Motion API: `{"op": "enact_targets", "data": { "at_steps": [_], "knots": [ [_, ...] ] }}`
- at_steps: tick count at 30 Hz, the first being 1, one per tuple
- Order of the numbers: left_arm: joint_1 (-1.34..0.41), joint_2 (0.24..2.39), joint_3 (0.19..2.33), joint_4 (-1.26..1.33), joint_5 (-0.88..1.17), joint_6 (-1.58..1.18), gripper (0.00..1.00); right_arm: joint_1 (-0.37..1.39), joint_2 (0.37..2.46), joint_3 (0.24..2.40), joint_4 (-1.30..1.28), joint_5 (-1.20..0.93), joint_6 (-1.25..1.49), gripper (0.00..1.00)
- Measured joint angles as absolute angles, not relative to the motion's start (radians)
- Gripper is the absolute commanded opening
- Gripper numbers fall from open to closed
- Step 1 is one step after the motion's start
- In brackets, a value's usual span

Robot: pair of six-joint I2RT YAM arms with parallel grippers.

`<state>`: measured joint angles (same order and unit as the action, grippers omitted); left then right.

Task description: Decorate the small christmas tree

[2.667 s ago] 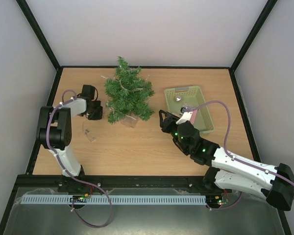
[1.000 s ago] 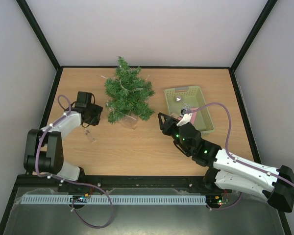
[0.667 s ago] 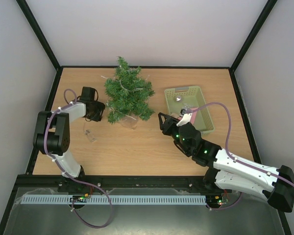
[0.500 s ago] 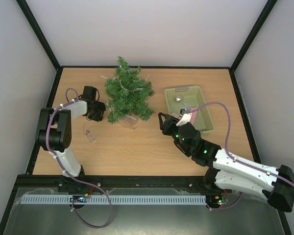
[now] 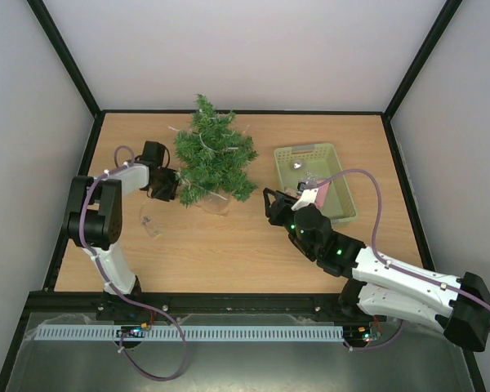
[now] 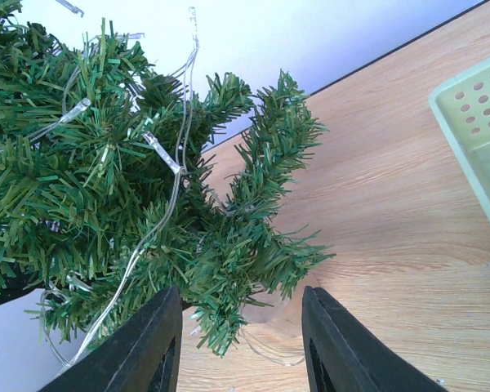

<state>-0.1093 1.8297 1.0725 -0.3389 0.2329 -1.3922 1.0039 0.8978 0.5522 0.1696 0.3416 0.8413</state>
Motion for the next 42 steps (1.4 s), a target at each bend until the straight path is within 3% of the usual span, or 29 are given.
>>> {"op": "enact_targets", "data": {
  "at_steps": [22,25,36,42],
  "knots": [
    [-0.113,1.86,1.129,-0.451,0.295,-1.516,0.4,1.008,0.864,0.552,0.168,0.356,0.837,0.39],
    [-0.116,1.883,1.165,-0.49,0.295,-1.528,0.35,1.01,0.863,0.552,0.167,0.358,0.837,0.39],
    [-0.13,1.891,1.164,-0.5,0.292,-1.551,0.03,1.017,0.852,0.552,0.165,0.364,0.837,0.39],
    [-0.123,1.85,1.139,-0.514,0.273,-1.547,0.02,1.02,0.849,0.552,0.165,0.365,0.838,0.42]
  ]
}}
